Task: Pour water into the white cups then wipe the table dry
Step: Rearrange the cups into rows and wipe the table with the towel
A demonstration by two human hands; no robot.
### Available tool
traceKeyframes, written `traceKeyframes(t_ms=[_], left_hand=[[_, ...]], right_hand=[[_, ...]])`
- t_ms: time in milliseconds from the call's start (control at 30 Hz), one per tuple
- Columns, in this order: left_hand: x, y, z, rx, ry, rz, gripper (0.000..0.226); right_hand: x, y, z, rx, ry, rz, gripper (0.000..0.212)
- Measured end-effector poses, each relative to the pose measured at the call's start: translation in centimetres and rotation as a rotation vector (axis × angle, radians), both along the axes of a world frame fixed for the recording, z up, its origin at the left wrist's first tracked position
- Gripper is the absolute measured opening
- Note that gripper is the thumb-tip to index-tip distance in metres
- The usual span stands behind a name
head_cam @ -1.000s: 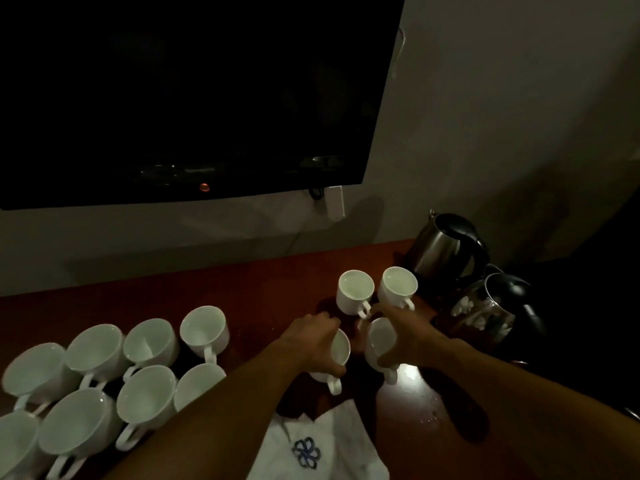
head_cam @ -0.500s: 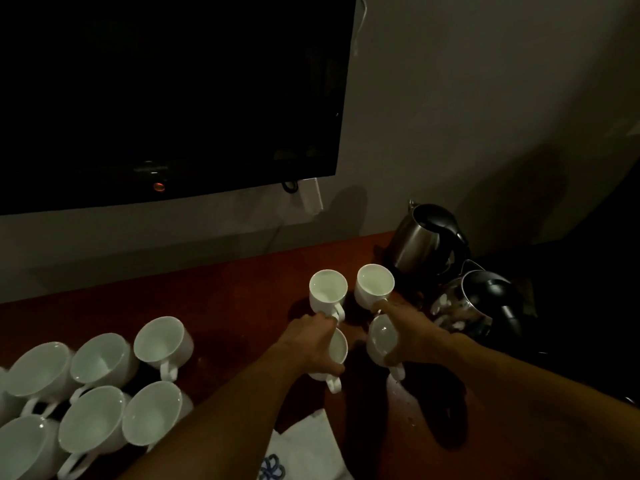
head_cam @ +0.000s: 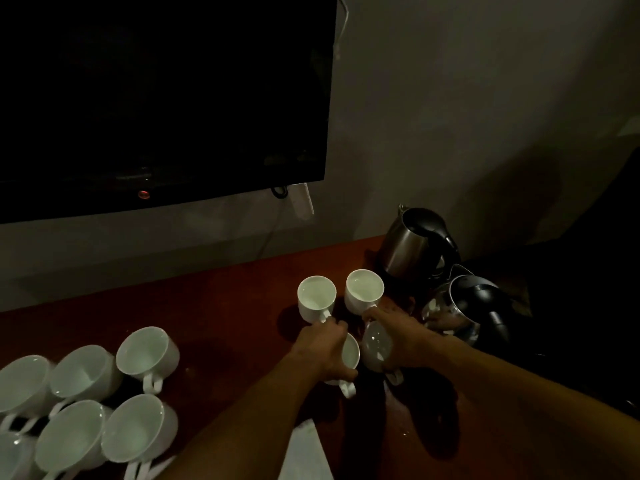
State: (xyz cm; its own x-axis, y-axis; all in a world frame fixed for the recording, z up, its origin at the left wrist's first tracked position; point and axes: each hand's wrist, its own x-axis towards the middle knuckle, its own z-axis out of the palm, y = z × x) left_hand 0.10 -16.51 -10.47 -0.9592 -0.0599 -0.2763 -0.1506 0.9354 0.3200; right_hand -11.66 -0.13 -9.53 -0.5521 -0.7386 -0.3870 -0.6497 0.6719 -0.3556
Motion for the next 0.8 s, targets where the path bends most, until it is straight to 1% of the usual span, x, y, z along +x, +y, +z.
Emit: traceKeyframes(t_ms=[133,267,433,567,633,700,800], left_hand=[[-0.1,0.2,-0.2,-0.04,0.012,0.003,0.07],[0.1,0.6,-0.1,-0.115,-0.009,-0.026,0.079],[0.2,-0.4,1.4,-0.13,0.021,-0.038,0.077],[0.7,-2.1,3.4,-0.177,0.035,-0.048,0.086],[1.5,-3.2,4.1,-0.185,0.049,-0.025,0.087],[2.8,-4.7,4.5,-0.185,0.054,0.001,0.083],[5.6,-7.8,5.1,-0.182,0.024,0.066,0.081]], right_hand=[[0.2,0.2,0.4,0.027,0.0,0.034,0.094],[0.5,0.1,1.4,0.018,-0.02,0.044,0.11],[0.4,-0.1,3.3,-0.028,-0.043,-0.048,0.104],[0.6,-0.7,4.6,-0.047,-0.003,-0.084,0.105],[1.1,-1.6,5.0,-0.055,0.014,-0.097,0.105],[1.8,-2.9,5.2,-0.062,0.02,-0.1,0.103],[3.4,-5.4,5.3,-0.066,0.013,-0.034,0.099]])
